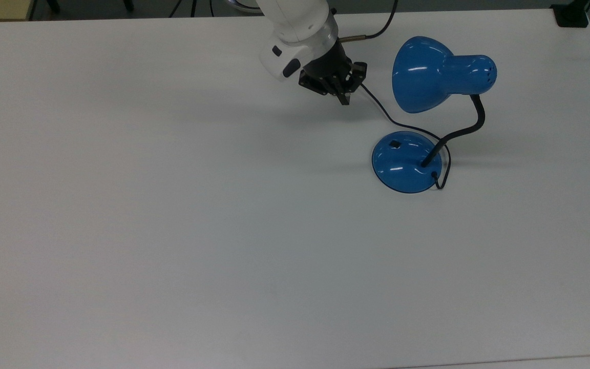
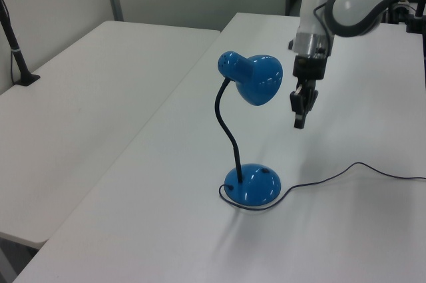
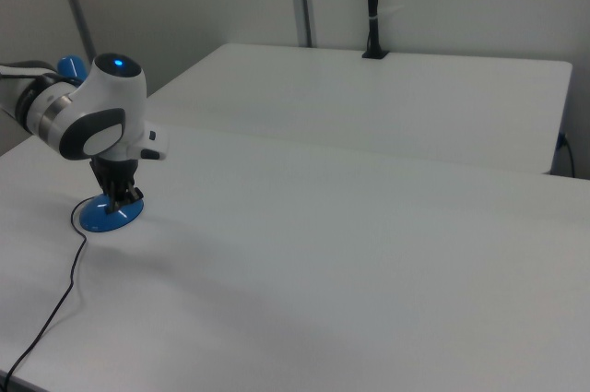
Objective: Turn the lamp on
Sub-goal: 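Move the gripper toward the blue lamp base beside the gooseneck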
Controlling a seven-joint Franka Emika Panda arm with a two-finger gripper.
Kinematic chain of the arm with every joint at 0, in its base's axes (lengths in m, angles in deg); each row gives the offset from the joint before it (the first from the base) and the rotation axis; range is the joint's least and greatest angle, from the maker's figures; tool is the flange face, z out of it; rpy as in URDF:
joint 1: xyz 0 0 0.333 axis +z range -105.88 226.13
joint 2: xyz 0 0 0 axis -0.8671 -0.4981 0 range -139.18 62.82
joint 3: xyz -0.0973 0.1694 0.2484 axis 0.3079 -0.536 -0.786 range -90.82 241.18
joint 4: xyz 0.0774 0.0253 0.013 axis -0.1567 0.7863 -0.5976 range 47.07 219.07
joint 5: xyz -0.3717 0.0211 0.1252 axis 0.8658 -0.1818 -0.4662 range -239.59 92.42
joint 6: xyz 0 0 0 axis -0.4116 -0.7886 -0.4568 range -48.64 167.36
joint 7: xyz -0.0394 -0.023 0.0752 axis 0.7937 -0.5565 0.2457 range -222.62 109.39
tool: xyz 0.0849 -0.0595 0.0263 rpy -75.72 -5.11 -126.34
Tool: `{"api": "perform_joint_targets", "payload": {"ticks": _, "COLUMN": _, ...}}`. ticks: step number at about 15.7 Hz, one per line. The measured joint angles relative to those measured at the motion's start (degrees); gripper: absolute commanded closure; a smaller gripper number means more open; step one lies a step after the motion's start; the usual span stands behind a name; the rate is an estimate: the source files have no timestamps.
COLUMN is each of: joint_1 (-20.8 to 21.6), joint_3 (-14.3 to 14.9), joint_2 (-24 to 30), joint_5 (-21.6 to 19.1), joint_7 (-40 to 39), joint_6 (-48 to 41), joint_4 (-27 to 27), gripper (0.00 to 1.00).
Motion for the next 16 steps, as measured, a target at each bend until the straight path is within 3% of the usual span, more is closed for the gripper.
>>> {"api": "perform_joint_targets", "payload": {"ticks": 6, "joint_1": 4.5, "joint_3": -0.4, "joint_2": -4.6, "joint_5": -2.3, "joint_7": 4.8, "joint_6": 9.8, "joint_4": 0.0, "gripper": 1.0}}
{"api": "perform_joint_targets", "payload": {"ticks": 16, "joint_1": 6.9, "joint_3": -1.2, "joint_2": -7.6, "joint_5": -7.0, "joint_7": 5.3, "joint_6": 16.7, "joint_4": -0.7, "gripper": 1.0}}
